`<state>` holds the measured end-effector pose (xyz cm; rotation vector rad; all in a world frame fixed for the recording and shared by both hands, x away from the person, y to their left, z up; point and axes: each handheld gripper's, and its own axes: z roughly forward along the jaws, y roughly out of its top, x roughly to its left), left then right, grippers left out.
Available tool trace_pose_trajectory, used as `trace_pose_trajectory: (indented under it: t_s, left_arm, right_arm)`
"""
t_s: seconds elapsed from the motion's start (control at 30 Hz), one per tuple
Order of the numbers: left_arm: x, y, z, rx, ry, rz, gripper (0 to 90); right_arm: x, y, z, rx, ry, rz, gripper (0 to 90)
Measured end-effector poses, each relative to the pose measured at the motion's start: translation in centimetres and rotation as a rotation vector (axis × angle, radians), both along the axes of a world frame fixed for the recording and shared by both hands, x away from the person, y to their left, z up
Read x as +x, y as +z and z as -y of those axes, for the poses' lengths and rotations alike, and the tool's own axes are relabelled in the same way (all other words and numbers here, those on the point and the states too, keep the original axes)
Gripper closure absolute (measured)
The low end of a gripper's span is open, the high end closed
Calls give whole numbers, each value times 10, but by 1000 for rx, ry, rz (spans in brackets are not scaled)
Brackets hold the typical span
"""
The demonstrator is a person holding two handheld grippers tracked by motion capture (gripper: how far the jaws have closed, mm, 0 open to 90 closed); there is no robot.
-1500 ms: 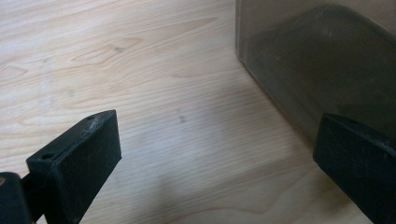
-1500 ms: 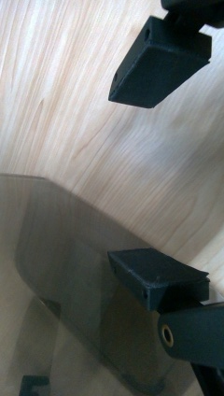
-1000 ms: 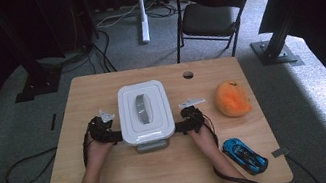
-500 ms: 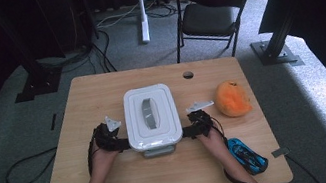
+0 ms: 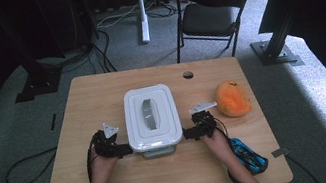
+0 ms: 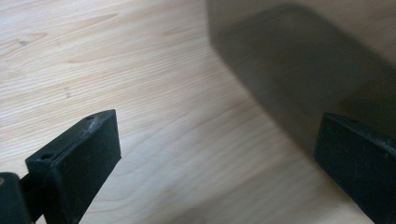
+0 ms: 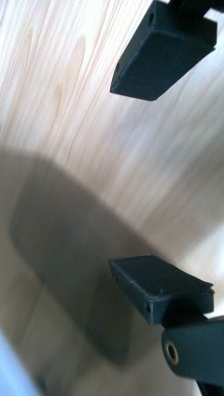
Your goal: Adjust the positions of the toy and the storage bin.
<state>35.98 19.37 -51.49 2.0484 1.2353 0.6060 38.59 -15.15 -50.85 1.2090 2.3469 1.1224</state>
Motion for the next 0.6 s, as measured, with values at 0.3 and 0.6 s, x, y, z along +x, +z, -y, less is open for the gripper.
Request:
trace_pose_trajectory:
  t_s: [0.3, 0.6]
  left_arm:
    - [33, 2, -12, -12, 27, 7, 11]
    - [61, 3, -10, -17, 32, -13, 11]
  right_arm:
    - [43, 5, 14, 41, -106, -47, 139]
    - [69, 3, 14, 61, -144, -92, 137]
